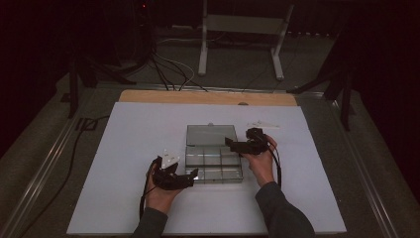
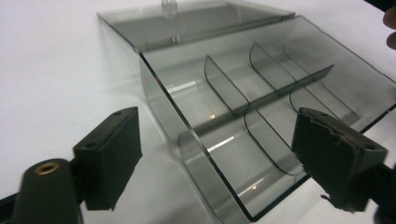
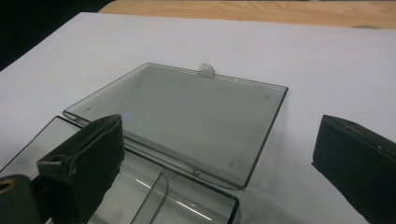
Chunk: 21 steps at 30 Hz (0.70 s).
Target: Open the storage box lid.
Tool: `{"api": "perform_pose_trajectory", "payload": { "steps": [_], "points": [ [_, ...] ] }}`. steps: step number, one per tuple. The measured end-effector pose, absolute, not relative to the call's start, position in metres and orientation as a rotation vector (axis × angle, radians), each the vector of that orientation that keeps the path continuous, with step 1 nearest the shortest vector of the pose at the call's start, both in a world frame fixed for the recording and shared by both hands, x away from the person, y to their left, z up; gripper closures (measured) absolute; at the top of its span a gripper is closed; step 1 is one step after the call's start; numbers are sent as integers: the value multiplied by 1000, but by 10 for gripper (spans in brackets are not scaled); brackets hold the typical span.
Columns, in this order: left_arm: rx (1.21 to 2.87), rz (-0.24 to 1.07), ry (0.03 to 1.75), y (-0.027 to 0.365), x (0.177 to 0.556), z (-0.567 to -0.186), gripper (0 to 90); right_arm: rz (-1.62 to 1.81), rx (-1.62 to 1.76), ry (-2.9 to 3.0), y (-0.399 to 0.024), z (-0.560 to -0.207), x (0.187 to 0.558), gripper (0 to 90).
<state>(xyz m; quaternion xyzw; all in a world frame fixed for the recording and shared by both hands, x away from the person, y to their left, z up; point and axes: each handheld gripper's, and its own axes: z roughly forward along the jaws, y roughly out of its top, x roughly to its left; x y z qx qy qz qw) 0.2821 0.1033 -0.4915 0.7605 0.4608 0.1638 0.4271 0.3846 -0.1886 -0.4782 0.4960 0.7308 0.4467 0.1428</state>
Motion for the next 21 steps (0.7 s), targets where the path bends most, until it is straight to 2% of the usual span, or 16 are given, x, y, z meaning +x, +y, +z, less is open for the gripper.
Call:
{"api": "perform_pose_trajectory", "payload": {
  "steps": [2,4,11,21],
  "points": [
    [1888,421,1137,106,282,-488,70,1306,1421,2105,-189,-476,382,25],
    [1870,446,1127,110,281,-483,23,1317,1411,2105,-190,-474,380,25],
    [1875,463,1106,125,280,-469,14,1313,1369,2105,-194,-471,371,6],
    [1789,522,1116,158,269,-461,12,1336,1317,2085,-205,-464,361,3]
  ]
}}
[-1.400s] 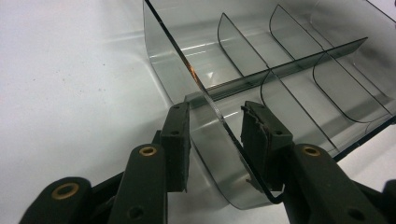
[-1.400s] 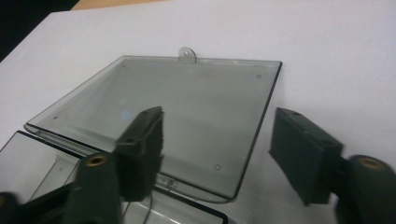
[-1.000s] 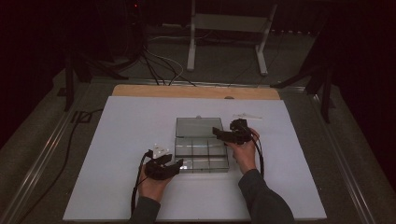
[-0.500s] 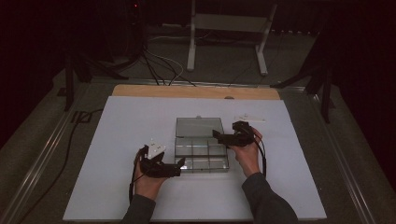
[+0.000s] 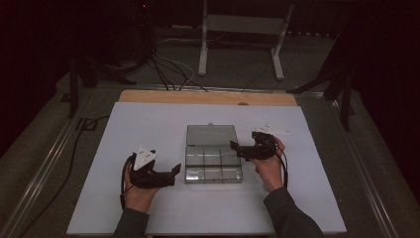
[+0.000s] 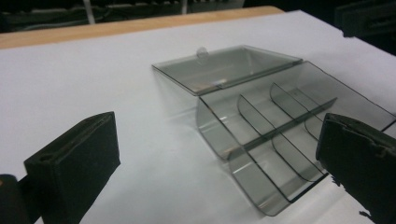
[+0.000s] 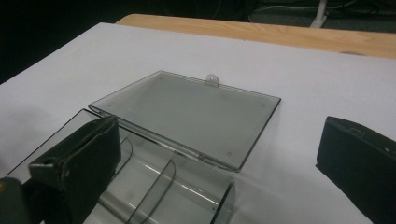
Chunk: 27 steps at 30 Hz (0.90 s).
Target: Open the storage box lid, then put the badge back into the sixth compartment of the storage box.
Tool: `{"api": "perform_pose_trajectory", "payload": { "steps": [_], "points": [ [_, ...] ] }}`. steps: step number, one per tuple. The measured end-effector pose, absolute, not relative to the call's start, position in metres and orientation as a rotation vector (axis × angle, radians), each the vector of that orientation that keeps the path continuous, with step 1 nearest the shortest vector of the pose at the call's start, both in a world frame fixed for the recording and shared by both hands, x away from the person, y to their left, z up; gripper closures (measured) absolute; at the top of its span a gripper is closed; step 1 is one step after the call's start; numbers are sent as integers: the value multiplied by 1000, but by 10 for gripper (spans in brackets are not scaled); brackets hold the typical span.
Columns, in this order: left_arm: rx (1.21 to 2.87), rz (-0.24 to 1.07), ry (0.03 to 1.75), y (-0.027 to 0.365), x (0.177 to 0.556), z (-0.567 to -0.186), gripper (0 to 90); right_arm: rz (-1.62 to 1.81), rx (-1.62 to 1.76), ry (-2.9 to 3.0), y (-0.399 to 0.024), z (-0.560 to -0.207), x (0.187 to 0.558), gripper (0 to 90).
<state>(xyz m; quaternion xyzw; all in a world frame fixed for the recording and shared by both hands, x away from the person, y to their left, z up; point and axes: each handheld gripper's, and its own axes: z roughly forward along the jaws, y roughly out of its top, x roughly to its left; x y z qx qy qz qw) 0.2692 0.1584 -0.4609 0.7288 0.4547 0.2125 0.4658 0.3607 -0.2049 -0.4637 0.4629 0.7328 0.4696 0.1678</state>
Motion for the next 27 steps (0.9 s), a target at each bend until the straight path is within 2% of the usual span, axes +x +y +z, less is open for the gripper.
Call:
{"api": "perform_pose_trajectory", "payload": {
  "steps": [27],
  "points": [
    [1754,581,1122,196,250,-478,13,1259,1313,2089,-254,-453,329,3]
  ]
}}
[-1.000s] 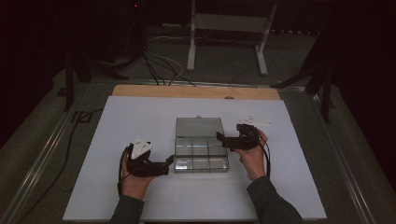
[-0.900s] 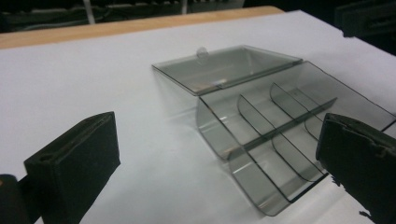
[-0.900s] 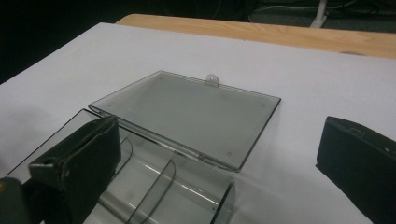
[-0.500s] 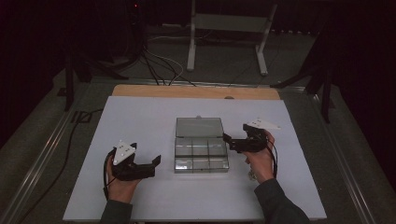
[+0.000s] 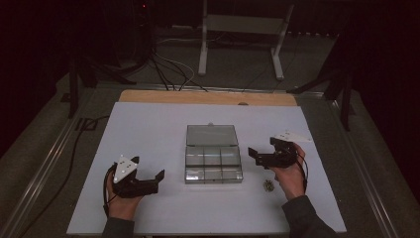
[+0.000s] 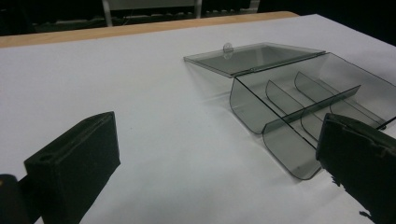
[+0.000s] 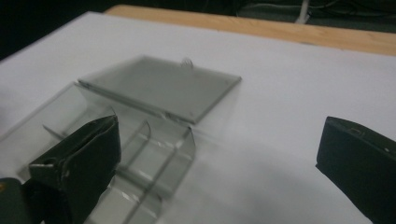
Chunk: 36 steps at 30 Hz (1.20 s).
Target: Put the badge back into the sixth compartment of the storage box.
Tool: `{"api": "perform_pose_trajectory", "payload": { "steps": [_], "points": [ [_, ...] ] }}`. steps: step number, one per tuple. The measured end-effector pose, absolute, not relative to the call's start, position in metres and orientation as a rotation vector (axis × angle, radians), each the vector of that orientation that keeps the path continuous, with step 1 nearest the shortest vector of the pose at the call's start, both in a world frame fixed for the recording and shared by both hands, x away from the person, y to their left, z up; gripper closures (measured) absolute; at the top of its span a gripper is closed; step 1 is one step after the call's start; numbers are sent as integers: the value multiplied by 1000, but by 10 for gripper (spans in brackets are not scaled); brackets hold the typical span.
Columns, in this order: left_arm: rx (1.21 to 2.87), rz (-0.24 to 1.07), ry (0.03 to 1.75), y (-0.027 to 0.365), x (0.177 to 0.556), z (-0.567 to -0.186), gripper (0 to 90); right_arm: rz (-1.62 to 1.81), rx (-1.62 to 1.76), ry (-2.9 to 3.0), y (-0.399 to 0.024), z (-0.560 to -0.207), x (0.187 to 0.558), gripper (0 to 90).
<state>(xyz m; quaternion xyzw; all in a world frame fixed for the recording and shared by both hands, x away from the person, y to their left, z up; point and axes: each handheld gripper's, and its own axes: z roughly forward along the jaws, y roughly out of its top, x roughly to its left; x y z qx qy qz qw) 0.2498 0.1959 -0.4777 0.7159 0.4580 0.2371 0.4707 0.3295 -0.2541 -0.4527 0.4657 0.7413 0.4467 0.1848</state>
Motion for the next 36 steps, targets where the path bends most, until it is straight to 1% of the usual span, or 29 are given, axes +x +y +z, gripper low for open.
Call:
{"api": "perform_pose_trajectory", "payload": {
  "steps": [5,15,26,30,32,36],
  "points": [
    [1751,594,1134,200,249,-479,13,1172,1303,2124,-262,-458,315,3],
    [1722,614,1155,207,247,-478,13,1135,1336,2162,-276,-470,302,4],
    [1713,623,1162,209,245,-477,13,1099,1418,2228,-296,-489,278,22],
    [1709,625,1163,209,245,-477,13,1093,1431,2243,-300,-493,273,69],
    [1709,624,1165,209,245,-477,13,1083,1431,2261,-301,-494,272,109],
    [1710,623,1168,209,245,-477,13,1070,1394,2318,-300,-497,268,279]
  ]
}}
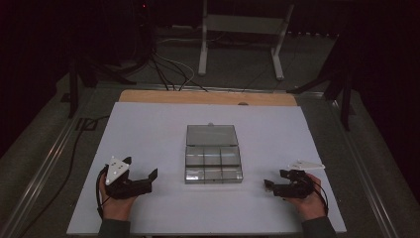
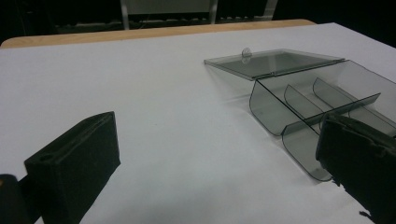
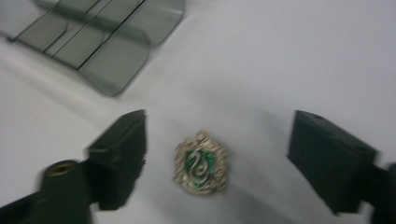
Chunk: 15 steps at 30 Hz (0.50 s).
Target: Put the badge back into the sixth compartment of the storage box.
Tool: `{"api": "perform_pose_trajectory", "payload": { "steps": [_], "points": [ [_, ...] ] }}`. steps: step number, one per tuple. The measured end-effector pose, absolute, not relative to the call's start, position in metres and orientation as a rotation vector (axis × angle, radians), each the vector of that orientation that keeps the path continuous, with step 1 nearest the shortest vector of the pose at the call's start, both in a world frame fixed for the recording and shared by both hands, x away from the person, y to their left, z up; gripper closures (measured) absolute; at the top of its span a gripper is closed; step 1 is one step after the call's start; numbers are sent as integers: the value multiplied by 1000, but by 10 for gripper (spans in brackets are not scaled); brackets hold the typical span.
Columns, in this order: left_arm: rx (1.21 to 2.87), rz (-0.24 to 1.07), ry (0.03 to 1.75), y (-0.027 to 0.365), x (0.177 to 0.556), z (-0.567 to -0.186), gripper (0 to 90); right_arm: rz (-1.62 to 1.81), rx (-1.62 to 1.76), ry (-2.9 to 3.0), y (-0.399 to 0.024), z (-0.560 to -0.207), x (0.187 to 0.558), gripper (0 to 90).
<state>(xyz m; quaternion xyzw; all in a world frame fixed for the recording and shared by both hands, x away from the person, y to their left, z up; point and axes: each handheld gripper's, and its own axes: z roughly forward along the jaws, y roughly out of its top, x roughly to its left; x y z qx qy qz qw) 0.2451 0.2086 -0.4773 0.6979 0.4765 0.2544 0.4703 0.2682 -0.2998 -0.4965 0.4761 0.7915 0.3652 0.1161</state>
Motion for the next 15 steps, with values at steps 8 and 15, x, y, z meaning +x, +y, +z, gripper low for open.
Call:
{"api": "perform_pose_trajectory", "payload": {
  "steps": [8,15],
  "points": [
    [1712,622,1170,208,245,-478,13,1016,1378,2405,-298,-505,268,498],
    [1716,621,1174,208,245,-478,13,934,1376,2434,-293,-508,268,570]
  ]
}}
